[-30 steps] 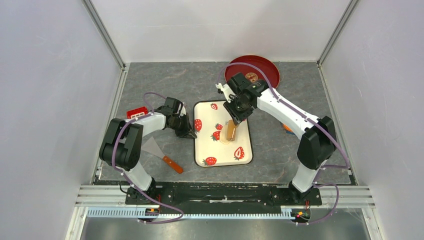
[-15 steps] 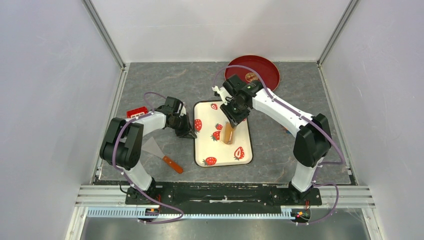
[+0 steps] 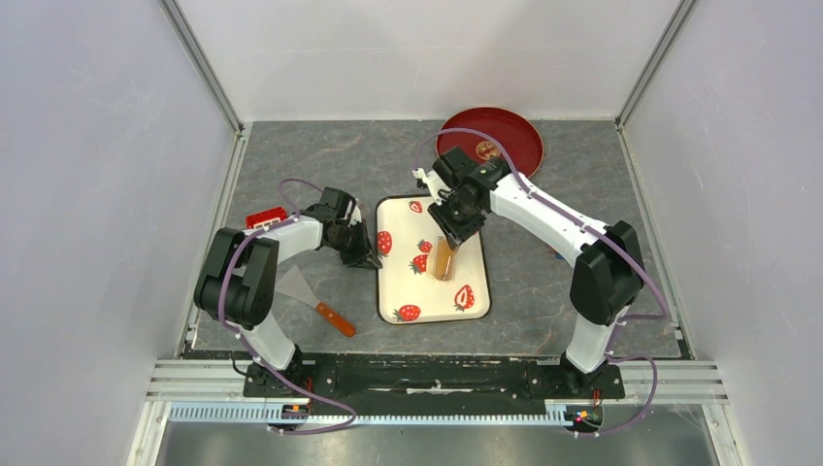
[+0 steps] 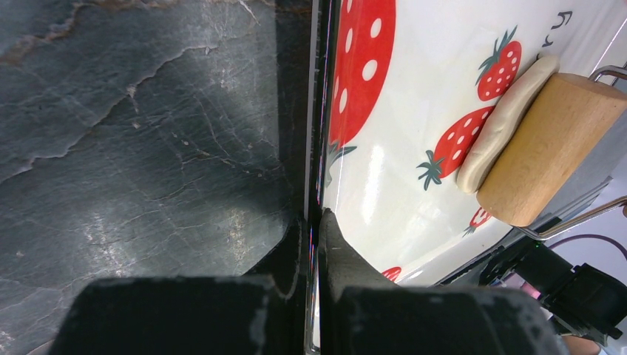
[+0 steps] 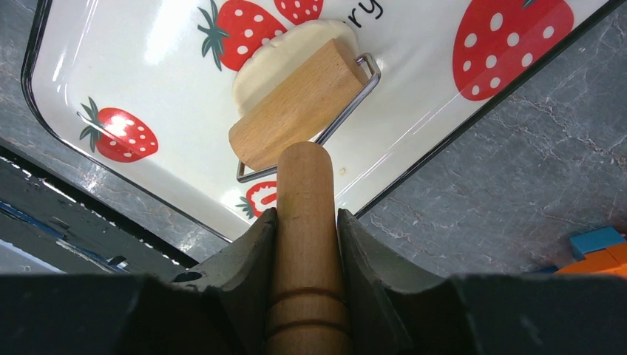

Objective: Roll out the dumpling wrappers from the dough

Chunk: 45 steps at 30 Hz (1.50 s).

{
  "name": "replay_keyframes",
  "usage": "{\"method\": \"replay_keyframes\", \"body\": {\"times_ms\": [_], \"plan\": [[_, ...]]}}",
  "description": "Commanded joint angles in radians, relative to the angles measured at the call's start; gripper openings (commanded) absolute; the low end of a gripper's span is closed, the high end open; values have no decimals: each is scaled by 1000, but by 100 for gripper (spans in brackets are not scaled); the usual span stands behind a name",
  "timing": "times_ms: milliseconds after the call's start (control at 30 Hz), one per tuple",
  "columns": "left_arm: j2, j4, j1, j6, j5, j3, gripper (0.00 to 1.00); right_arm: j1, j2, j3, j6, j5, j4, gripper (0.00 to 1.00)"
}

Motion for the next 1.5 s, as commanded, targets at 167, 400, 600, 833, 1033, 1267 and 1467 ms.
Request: {"method": "replay_keyframes", "body": {"times_ms": [167,400,600,833,1033,1267,1467], "plan": [[46,-19,-12,32,-91,-4,2,17,17,-114,30,-98,82,0],[48,-27,-12,37,-88,1,2,21,48,-181,42,-10,70,0],[53,-35,-12,43,-93,4,2,20,82,-210,79,91,11,0],[54,-35,-11,42,-95,5,2,19,115,-220,79,117,-5,0],[56,-35,-12,44,-95,4,2,19,134,-234,63,109,6,0],[55,-35,-12,44,-96,5,2,19,150,-251,59,107,25,0],[63,-36,-13,43,-95,8,2,22,154,-276,56,73,59,0]]}}
